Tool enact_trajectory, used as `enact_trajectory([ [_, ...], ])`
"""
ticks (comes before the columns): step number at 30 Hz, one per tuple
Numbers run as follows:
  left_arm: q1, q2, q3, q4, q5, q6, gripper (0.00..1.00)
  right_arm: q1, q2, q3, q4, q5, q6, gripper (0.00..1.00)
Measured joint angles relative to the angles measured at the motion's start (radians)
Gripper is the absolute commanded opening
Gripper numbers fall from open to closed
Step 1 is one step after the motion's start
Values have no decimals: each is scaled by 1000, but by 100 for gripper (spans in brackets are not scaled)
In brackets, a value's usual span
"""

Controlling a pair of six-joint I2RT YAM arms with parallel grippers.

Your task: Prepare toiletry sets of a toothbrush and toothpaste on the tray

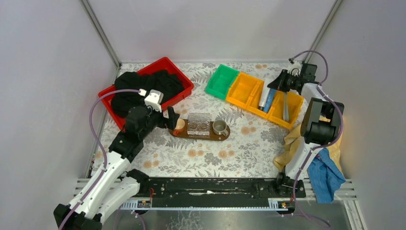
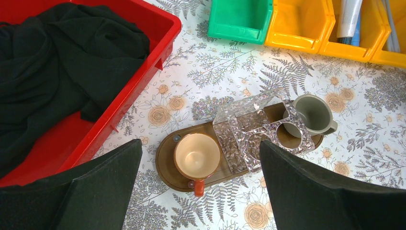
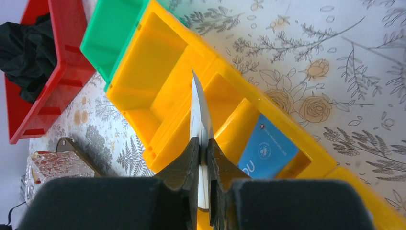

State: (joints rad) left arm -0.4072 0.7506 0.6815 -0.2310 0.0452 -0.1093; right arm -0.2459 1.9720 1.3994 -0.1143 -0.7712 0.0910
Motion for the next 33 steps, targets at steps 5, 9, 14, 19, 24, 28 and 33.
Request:
enact_trajectory([
  [5,0,0,0,0,0,0,100,-10,-93,-29,32,-3,-15,0],
  [9,0,0,0,0,0,0,100,-13,-181,-61,68,-28,-21,0],
  [14,0,0,0,0,1,0,100,-13,-286,-111,123,-106,-6,0],
  [19,0,-5,-7,8,13,0,100,-13,-396,-200,253,-220,84,0],
  [24,0,-5,-8,16,27,0,100,0,-489,-312,505,-332,259,0],
  [28,0,-5,-8,17,31,0,100,46,-530,-378,711,-391,390,0],
  [33,0,-5,-9,19,30,0,100,164,-548,-401,883,-426,471,0],
])
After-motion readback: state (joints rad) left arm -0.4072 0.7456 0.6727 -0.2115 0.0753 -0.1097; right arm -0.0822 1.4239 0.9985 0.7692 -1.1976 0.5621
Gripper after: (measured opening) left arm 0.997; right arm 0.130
